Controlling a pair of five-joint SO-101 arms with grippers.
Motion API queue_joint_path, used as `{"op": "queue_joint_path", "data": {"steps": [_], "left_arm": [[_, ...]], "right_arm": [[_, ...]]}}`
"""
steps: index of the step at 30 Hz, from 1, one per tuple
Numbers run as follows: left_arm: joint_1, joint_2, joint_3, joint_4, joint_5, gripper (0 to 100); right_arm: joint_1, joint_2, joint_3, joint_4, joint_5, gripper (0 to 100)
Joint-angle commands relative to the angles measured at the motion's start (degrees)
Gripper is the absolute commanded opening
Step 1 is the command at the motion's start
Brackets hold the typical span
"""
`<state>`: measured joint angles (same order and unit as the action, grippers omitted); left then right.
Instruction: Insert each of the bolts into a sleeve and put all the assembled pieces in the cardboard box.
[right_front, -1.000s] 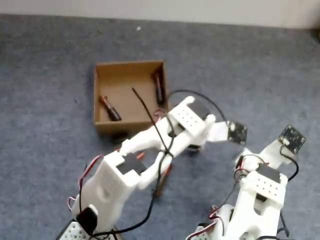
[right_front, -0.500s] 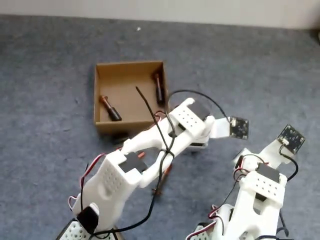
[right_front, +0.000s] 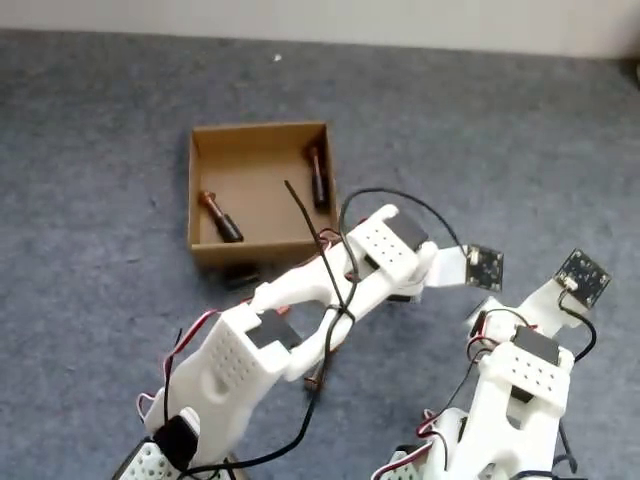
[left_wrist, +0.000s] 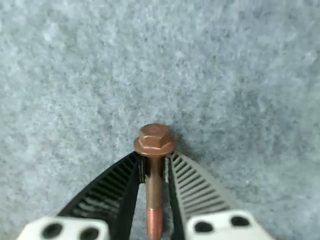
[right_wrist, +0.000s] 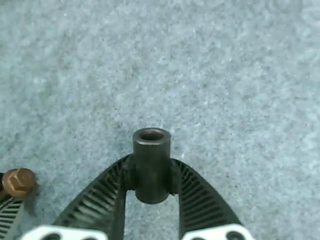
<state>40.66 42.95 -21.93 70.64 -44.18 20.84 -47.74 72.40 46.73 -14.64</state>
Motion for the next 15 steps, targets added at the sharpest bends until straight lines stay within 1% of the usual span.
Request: {"op": "queue_joint_path", "data": {"steps": [1, 4, 12, 15], "left_arm": [[0.04, -0.13, -2.59, -0.35, 0.26, 0], [-0.22, -0.13, -5.58, 2.37, 0.26, 1], [-1.01, -0.13, -21.67, 16.09, 0.44, 1], [-2.42, -0.13, -29.76, 19.43, 4.48, 1]], "right_arm": [[0.66, -1.45, -0.57, -1.10, -0.26, 0.5], [0.66, -1.45, -0.57, -1.10, -0.26, 0.5], [0.66, -1.45, -0.57, -1.10, -0.18, 0.5], [0.66, -1.45, -0.57, -1.10, -0.18, 0.5]]}}
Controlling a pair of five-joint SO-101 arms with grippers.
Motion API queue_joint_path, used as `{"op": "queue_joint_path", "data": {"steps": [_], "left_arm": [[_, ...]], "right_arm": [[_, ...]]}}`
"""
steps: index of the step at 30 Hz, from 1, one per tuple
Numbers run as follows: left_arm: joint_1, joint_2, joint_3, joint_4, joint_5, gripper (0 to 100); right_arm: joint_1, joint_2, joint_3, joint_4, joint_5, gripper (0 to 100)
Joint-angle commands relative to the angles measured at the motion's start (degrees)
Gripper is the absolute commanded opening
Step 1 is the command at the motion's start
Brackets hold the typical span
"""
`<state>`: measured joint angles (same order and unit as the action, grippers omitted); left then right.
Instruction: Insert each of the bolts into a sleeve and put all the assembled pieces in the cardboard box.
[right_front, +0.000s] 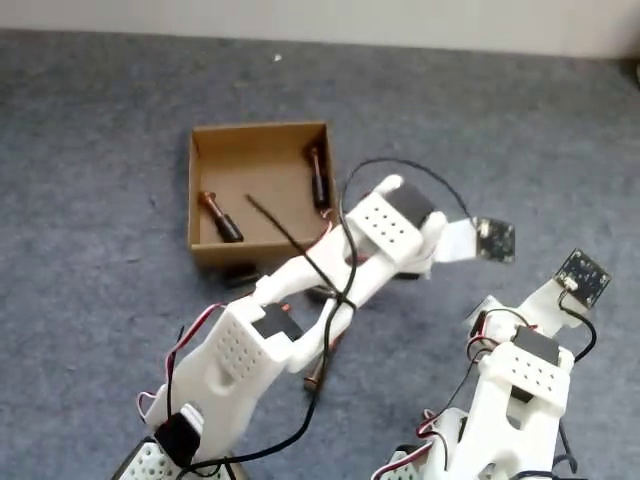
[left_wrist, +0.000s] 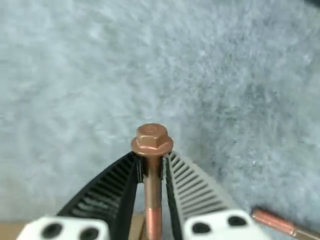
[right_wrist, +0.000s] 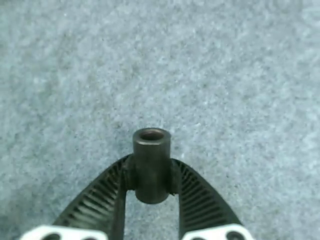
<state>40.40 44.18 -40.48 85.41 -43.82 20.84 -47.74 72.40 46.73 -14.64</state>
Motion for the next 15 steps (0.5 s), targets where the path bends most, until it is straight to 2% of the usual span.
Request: {"op": "queue_joint_path", "data": {"steps": [1, 7, 15], "left_arm": [[-2.68, -1.36, -14.37, 5.71, 5.89, 1], [-5.14, -1.36, -33.89, 15.47, 11.69, 1], [-11.74, -3.21, -44.00, 15.82, 23.91, 1]], "right_arm": [[0.66, -1.45, -0.57, -1.10, -0.18, 0.5], [0.48, -1.45, -0.57, -1.10, -0.18, 0.5], [-0.40, -1.54, -1.10, -1.10, -0.18, 0.5]]}}
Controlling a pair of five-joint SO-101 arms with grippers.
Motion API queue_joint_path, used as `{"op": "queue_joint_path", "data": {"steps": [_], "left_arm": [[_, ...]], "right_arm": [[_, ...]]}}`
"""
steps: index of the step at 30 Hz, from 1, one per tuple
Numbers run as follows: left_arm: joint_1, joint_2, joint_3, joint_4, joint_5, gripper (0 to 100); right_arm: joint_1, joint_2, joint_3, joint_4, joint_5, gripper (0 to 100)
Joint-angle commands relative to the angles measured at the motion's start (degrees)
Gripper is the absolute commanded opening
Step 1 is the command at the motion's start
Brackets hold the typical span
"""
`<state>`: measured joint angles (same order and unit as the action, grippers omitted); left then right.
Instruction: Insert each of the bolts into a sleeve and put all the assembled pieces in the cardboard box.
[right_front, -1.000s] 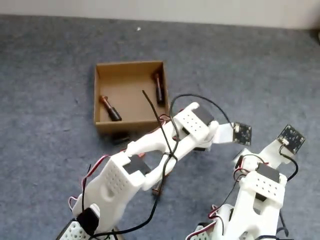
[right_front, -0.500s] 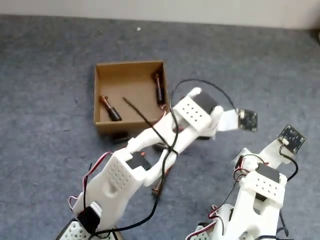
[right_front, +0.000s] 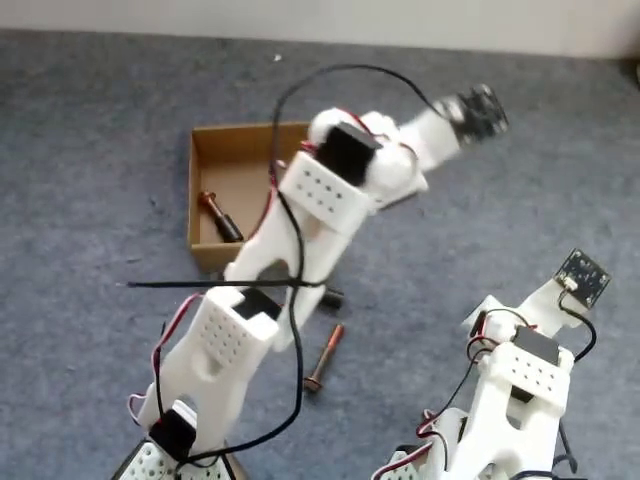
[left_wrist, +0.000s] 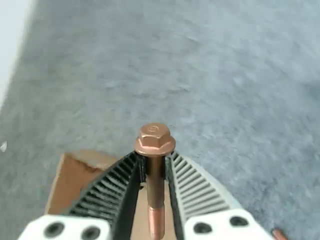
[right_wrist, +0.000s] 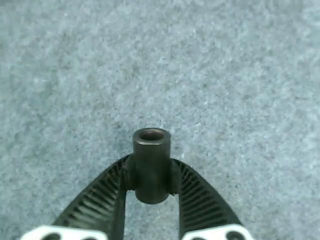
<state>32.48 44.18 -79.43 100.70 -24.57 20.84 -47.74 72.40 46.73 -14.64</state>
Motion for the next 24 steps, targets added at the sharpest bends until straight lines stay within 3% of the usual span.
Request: {"op": "queue_joint_path", "data": {"steps": [1, 13, 19, 24], "left_arm": [[-4.79, -4.79, -4.70, 0.53, 5.45, 1], [-8.40, -36.18, 13.41, 0.44, 6.86, 2], [-8.40, -54.11, 27.30, 0.35, 11.96, 2], [-8.48, -67.30, 38.73, 0.18, 12.04, 0]], "right_arm": [[-0.92, -1.54, -1.10, -1.10, -0.18, 0.5], [-11.30, -1.63, -9.36, -0.75, -0.70, 0.5], [-14.02, -1.71, -12.62, 0.22, -0.62, 0.5], [-19.65, -11.65, -14.29, 6.02, -0.62, 0.5]]}}
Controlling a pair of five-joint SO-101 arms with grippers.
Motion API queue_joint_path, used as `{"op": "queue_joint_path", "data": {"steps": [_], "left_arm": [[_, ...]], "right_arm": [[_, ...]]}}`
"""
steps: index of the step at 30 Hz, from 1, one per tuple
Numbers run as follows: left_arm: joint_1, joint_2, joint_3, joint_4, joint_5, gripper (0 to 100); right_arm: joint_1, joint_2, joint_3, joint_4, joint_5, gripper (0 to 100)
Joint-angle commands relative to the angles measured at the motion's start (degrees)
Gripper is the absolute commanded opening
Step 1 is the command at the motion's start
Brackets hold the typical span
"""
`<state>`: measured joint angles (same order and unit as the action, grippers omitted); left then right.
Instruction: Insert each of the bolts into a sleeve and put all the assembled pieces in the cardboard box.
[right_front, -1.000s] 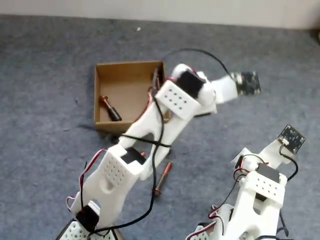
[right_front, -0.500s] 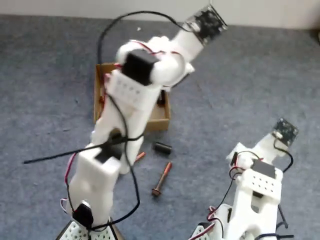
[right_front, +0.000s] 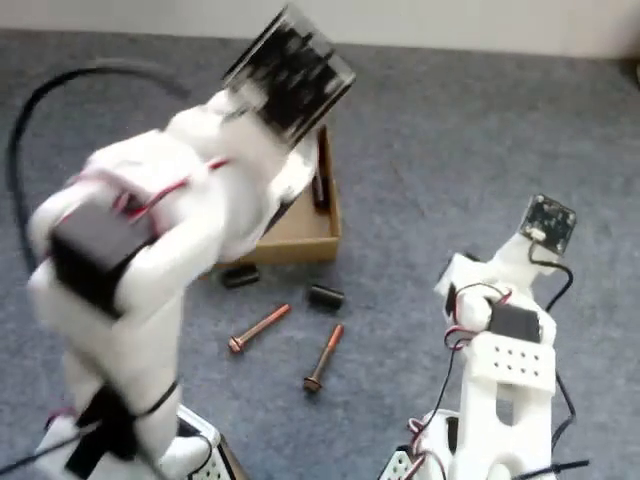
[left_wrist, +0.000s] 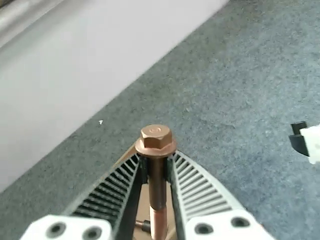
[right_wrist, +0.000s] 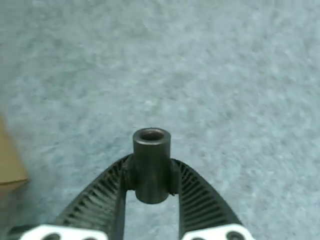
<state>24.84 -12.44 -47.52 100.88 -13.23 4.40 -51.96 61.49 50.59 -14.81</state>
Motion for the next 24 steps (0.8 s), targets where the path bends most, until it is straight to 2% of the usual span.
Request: {"op": "queue_joint_path", "data": {"steps": [1, 8, 11, 17, 24], "left_arm": [[-0.84, -12.97, 8.66, 0.00, 0.70, 1], [-1.10, -26.15, 19.47, -0.09, 1.05, 1], [-4.18, -31.60, 24.57, -1.85, 1.67, 1], [-9.98, -45.49, 40.04, -8.70, 10.64, 1], [-10.51, -66.59, 63.34, -23.30, 14.77, 1]], "right_arm": [[-4.35, -10.68, -3.21, 2.33, -0.44, 0.5], [-12.09, -31.78, 1.36, 2.42, -0.26, 0.5], [-14.55, -39.34, 4.79, 2.42, -0.18, 0.5], [-18.59, -53.23, 11.65, 2.42, 0.00, 0.5], [-23.43, -52.88, 14.20, 2.33, 0.00, 0.5]]}}
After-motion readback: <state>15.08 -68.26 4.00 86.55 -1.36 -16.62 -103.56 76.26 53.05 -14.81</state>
